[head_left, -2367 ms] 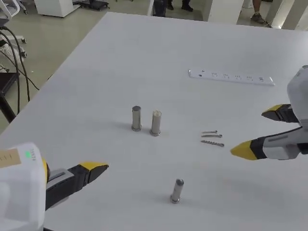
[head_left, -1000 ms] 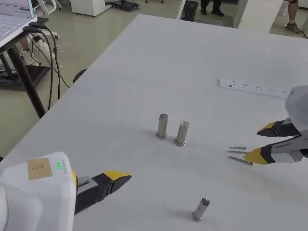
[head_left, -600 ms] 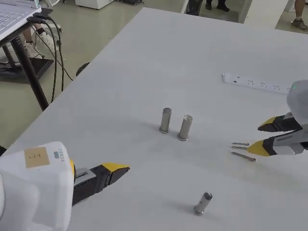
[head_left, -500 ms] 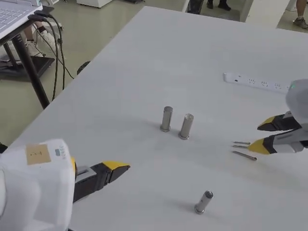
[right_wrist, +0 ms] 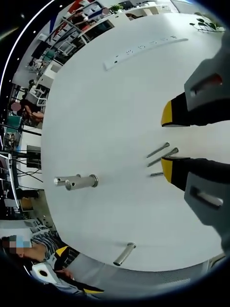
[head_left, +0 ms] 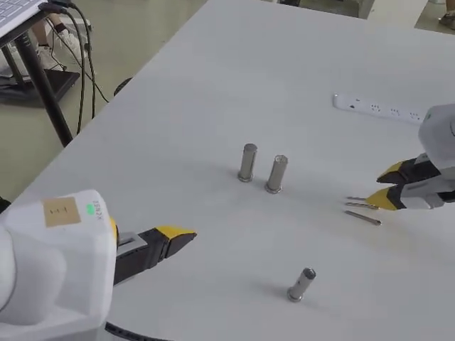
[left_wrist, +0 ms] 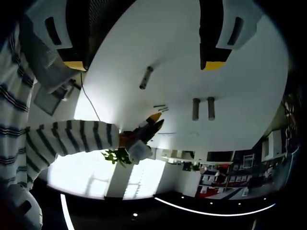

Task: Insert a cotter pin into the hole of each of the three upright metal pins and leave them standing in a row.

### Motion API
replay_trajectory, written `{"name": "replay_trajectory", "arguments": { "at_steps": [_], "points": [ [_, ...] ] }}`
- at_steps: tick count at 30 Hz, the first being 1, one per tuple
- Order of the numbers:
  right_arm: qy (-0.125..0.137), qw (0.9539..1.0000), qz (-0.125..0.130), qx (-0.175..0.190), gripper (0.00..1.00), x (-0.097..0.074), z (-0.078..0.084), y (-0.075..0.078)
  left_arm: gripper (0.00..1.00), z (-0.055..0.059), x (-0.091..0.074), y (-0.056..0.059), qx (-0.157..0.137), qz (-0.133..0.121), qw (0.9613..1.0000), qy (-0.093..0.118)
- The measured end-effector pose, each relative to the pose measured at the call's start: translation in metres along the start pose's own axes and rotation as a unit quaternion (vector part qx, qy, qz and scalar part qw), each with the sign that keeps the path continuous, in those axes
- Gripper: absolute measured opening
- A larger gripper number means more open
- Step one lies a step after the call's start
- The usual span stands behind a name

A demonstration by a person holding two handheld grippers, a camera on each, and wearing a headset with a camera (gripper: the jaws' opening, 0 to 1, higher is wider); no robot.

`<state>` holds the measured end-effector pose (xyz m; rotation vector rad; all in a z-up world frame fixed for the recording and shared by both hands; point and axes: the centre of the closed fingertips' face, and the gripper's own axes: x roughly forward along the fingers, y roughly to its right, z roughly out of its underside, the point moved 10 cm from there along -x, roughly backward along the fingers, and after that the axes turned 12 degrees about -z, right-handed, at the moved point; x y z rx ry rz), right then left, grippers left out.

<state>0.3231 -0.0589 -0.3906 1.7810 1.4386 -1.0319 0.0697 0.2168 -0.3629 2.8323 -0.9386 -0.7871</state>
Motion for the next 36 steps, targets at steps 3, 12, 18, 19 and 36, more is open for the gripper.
{"name": "replay_trajectory", "arguments": {
  "at_steps": [3,12,18,19,36],
  "points": [
    [-0.005,0.9999,0.0,-0.012,0.13,0.002,-0.001,0.003,0.94,0.001,0.0,0.0,-0.001,-0.002,1.0,-0.001],
    [-0.037,0.9984,-0.02,-0.037,0.12,0.013,-0.006,0.004,0.93,0.001,0.001,0.0,-0.002,0.001,1.0,-0.001],
    [-0.047,0.9976,-0.031,-0.041,0.09,0.018,-0.007,0.005,0.92,0.002,0.001,0.0,-0.004,-0.003,1.0,-0.001],
    [-0.05,0.9974,-0.031,-0.041,0.09,0.019,-0.007,0.005,0.92,0.002,0.001,0.0,-0.005,-0.005,1.0,0.0],
    [-0.035,0.9961,-0.077,-0.024,0.0,0.019,-0.004,0.007,0.9,0.008,0.008,-0.002,-0.007,-0.004,0.9998,-0.016]
  ]
}}
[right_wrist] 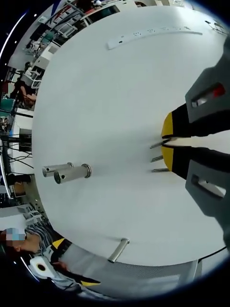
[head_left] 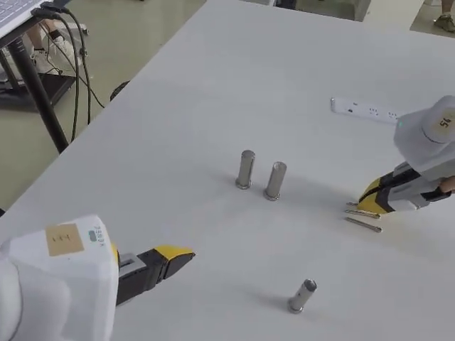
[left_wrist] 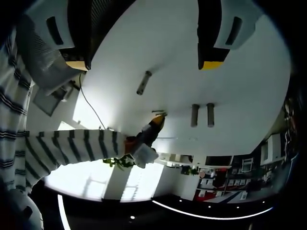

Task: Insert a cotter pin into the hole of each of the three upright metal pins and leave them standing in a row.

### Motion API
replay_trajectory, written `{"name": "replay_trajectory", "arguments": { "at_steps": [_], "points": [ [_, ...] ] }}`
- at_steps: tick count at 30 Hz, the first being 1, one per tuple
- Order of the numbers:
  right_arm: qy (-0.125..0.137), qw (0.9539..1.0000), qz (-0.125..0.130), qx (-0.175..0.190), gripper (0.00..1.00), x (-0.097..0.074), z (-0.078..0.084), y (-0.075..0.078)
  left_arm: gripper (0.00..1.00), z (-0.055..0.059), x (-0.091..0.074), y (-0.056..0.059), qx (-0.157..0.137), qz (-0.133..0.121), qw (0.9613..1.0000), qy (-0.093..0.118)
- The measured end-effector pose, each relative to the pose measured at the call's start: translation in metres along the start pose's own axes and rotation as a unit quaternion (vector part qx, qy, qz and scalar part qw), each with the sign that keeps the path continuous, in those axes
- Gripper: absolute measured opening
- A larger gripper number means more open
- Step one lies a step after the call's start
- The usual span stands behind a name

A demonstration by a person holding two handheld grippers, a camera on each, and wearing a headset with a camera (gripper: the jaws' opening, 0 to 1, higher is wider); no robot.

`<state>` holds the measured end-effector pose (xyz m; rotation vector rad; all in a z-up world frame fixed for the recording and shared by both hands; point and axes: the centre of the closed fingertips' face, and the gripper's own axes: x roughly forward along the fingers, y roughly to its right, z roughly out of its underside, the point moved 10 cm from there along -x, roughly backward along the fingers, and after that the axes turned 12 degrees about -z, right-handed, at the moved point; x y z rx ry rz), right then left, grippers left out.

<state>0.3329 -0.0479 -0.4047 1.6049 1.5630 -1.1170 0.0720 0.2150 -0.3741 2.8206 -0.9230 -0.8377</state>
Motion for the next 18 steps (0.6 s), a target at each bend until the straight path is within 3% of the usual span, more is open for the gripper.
{"name": "replay_trajectory", "arguments": {
  "at_steps": [5,18],
  "points": [
    [-0.01,0.9998,-0.006,-0.015,0.0,0.002,-0.005,0.001,0.9,-0.001,0.0,-0.002,-0.003,-0.001,1.0,0.0],
    [-0.1,0.9927,-0.013,-0.066,0.0,0.008,-0.024,0.001,0.9,-0.004,0.001,-0.004,-0.009,0.0,1.0,0.003]
  ]
}}
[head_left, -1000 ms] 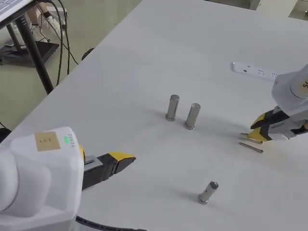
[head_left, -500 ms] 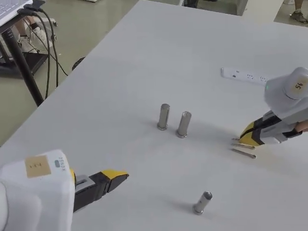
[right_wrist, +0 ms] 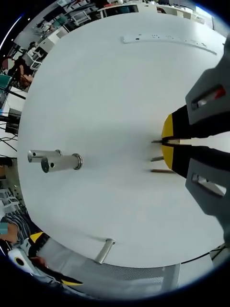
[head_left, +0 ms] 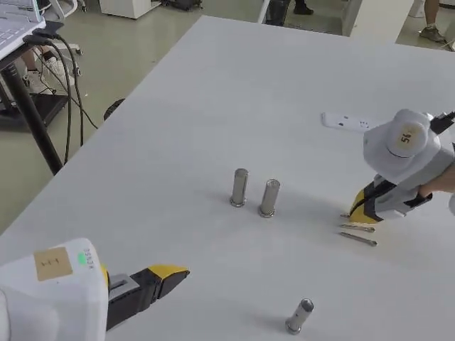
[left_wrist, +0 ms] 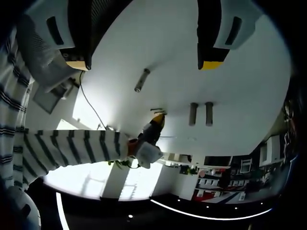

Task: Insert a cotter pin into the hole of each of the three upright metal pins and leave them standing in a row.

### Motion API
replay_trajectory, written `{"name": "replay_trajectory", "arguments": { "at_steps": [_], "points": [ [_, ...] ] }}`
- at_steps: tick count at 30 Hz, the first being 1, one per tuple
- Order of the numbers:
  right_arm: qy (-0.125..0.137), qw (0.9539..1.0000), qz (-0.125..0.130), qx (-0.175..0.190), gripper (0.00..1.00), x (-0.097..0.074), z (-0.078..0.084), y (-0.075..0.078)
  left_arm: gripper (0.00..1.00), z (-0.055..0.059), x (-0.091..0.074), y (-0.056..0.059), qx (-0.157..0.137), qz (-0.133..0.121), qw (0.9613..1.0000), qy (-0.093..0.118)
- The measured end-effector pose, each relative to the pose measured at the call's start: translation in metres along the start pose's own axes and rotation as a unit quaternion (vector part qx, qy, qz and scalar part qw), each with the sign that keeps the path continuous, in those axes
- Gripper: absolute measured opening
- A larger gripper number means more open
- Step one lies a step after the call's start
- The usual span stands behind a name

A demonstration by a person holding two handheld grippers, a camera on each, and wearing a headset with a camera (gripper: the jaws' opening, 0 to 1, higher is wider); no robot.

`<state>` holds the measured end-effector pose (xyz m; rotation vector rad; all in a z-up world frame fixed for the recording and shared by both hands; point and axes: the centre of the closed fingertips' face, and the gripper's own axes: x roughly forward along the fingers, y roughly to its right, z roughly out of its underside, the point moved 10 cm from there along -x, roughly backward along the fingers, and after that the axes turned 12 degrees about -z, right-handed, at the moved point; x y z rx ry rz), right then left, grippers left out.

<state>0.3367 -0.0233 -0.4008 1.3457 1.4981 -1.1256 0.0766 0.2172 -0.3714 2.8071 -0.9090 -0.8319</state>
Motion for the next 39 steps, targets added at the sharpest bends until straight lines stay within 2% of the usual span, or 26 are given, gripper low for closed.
{"name": "replay_trajectory", "arguments": {
  "at_steps": [4,6,8,10,12,19,24,36,39],
  "points": [
    [-0.023,0.9997,-0.002,-0.01,0.0,0.001,-0.004,0.0,0.89,0.002,0.002,0.0,-0.002,-0.001,1.0,0.0],
    [-0.025,0.9997,-0.003,-0.005,0.0,0.0,-0.004,0.001,0.88,0.002,0.002,0.0,-0.001,-0.004,1.0,0.002],
    [-0.01,0.9996,-0.013,0.022,0.0,0.0,-0.001,0.003,0.87,0.001,0.002,0.0,-0.004,-0.002,1.0,0.005],
    [0.004,0.9992,-0.018,0.036,0.0,-0.001,0.004,0.009,0.86,0.0,0.002,0.001,-0.004,0.002,1.0,0.008],
    [0.014,0.9983,-0.02,0.052,0.0,-0.002,0.005,0.009,0.86,-0.001,0.002,0.001,-0.002,0.005,1.0,0.007],
    [0.033,0.9963,-0.014,0.078,0.0,-0.001,0.007,0.004,0.85,0.0,0.001,0.002,0.002,0.007,1.0,0.005],
    [0.033,0.9964,-0.008,0.077,0.0,-0.001,0.006,0.002,0.83,-0.002,-0.001,0.003,0.003,0.01,0.9999,0.011],
    [0.05,0.9933,0.003,0.104,0.0,-0.001,0.007,0.0,0.84,-0.004,-0.004,0.003,0.008,0.008,0.9998,0.014],
    [0.039,0.9939,0.01,0.103,0.0,-0.001,0.004,-0.001,0.86,-0.004,-0.004,0.002,0.013,0.001,0.9998,0.017]
  ]
}}
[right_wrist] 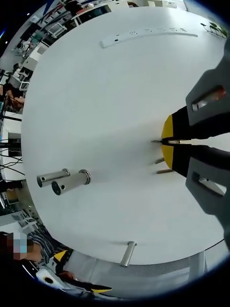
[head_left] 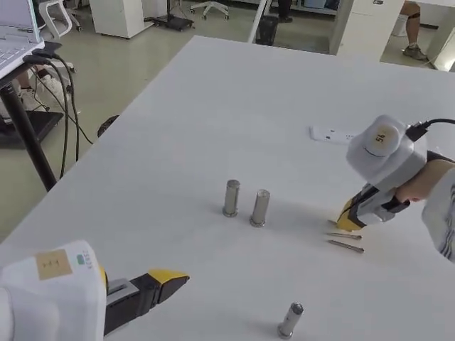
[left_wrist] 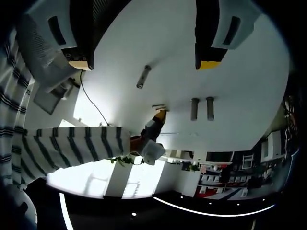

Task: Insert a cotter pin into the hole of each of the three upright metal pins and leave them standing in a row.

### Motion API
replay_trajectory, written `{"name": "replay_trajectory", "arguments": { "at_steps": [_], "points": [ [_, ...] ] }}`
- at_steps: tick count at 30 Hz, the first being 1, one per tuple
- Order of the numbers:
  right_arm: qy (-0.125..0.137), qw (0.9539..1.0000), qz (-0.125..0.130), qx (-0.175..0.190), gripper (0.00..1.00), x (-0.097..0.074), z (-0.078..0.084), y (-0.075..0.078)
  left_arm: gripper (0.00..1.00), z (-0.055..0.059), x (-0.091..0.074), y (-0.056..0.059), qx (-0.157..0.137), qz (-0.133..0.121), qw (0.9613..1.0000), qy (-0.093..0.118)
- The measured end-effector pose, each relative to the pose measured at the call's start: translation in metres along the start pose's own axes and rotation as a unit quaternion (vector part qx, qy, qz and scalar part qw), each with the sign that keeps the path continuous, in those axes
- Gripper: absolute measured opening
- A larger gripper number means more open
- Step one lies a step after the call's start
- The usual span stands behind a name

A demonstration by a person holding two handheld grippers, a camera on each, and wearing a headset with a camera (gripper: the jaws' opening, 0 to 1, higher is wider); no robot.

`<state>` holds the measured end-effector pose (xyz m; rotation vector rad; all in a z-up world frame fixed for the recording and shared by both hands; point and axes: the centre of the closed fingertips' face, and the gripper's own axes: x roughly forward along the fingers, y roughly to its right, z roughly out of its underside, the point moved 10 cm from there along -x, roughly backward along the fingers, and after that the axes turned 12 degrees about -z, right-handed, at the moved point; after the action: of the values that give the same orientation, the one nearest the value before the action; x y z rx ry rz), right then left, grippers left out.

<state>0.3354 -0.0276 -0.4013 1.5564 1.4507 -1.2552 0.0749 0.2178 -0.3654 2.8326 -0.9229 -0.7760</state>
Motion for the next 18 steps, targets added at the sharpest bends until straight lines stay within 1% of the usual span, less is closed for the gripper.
{"name": "replay_trajectory", "arguments": {
  "at_steps": [2,5,8,11,14,18],
  "points": [
    [-0.011,0.9999,0.006,-0.008,0.0,0.0,-0.002,-0.001,0.89,-0.001,0.0,-0.001,-0.001,-0.003,1.0,0.003],
    [-0.014,0.9999,0.006,-0.007,0.0,0.0,-0.003,-0.001,0.9,-0.002,-0.001,-0.001,0.012,-0.003,0.9999,0.001],
    [-0.016,0.9998,0.008,-0.011,0.0,0.0,-0.003,-0.001,0.9,-0.003,-0.001,0.0,0.015,-0.001,0.9999,0.002],
    [-0.015,0.9997,0.014,-0.01,0.0,-0.003,-0.004,-0.001,0.9,-0.005,0.001,0.002,0.015,0.006,0.9999,0.005],
    [-0.013,0.9997,0.018,-0.009,0.0,-0.007,-0.003,-0.001,0.9,-0.007,0.004,0.004,0.026,0.013,0.9996,0.002],
    [-0.005,0.9996,0.027,-0.008,0.0,-0.015,-0.001,-0.001,0.91,-0.009,0.006,0.004,0.025,0.016,0.9995,0.009]
  ]
}}
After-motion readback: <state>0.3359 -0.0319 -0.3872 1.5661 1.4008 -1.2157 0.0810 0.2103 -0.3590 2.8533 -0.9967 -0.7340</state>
